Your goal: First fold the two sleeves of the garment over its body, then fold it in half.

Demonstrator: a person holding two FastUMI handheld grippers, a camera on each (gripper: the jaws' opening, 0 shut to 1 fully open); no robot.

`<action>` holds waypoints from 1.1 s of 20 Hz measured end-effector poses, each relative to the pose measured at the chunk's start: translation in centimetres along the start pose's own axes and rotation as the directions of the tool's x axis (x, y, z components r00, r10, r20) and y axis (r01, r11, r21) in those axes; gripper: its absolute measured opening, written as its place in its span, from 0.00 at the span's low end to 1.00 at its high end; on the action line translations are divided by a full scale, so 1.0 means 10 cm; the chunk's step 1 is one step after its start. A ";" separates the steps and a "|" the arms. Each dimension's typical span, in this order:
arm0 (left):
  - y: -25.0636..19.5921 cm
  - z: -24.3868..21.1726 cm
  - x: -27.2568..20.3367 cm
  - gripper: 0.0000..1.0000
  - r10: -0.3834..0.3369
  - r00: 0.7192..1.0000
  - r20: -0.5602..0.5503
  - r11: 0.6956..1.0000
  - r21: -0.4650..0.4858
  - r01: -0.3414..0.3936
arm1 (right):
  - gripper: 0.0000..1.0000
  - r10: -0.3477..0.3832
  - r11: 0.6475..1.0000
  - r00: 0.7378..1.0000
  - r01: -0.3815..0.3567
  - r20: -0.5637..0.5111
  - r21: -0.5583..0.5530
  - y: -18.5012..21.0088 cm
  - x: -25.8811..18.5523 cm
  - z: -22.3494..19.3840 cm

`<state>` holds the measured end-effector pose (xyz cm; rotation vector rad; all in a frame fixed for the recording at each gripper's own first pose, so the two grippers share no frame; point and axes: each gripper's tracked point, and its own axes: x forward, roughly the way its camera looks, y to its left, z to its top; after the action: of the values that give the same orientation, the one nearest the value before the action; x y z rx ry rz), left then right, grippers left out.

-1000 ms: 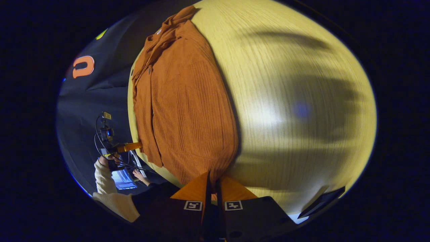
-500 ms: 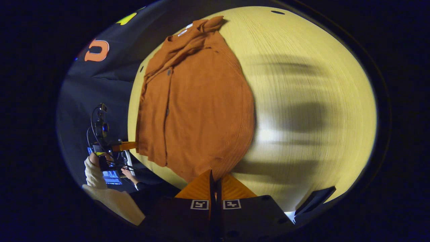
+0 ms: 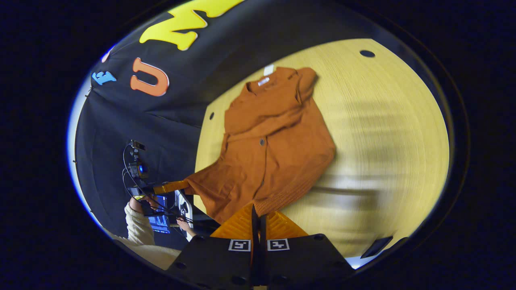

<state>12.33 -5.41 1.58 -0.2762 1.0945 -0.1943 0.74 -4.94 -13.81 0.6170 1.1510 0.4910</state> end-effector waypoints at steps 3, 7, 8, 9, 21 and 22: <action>-0.36 0.93 -0.14 0.03 -0.032 0.994 0.108 0.998 -0.043 0.037 | 0.00 0.009 1.000 0.997 -0.008 0.075 -0.017 0.14 -0.02 0.56; -0.38 2.01 -0.09 0.03 -0.057 0.975 0.213 0.989 -0.120 0.084 | 0.00 0.018 1.000 0.986 -0.016 0.167 -0.015 0.32 -0.05 1.40; -0.33 2.26 -0.03 0.03 -0.062 0.972 0.227 0.987 -0.129 0.093 | 0.00 0.016 1.000 0.982 -0.014 0.188 -0.009 0.35 -0.03 1.64; -0.29 2.51 0.03 0.03 -0.058 0.968 0.244 0.986 -0.138 0.093 | 0.00 0.012 1.000 0.977 -0.013 0.215 0.004 0.33 0.02 1.85; 0.28 3.24 2.32 0.03 -0.080 0.982 0.169 0.906 -0.399 0.142 | 0.00 -0.176 0.857 0.941 0.003 0.288 0.515 -1.29 1.69 3.22; 0.24 3.27 2.29 0.03 -0.088 0.978 0.189 0.903 -0.400 0.158 | 0.00 -0.168 0.854 0.942 -0.008 0.289 0.520 -1.26 1.69 3.22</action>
<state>51.82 -5.74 -4.46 -0.7327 0.9432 -0.0475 37.30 -9.61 -24.94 1.0691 0.9823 -0.0133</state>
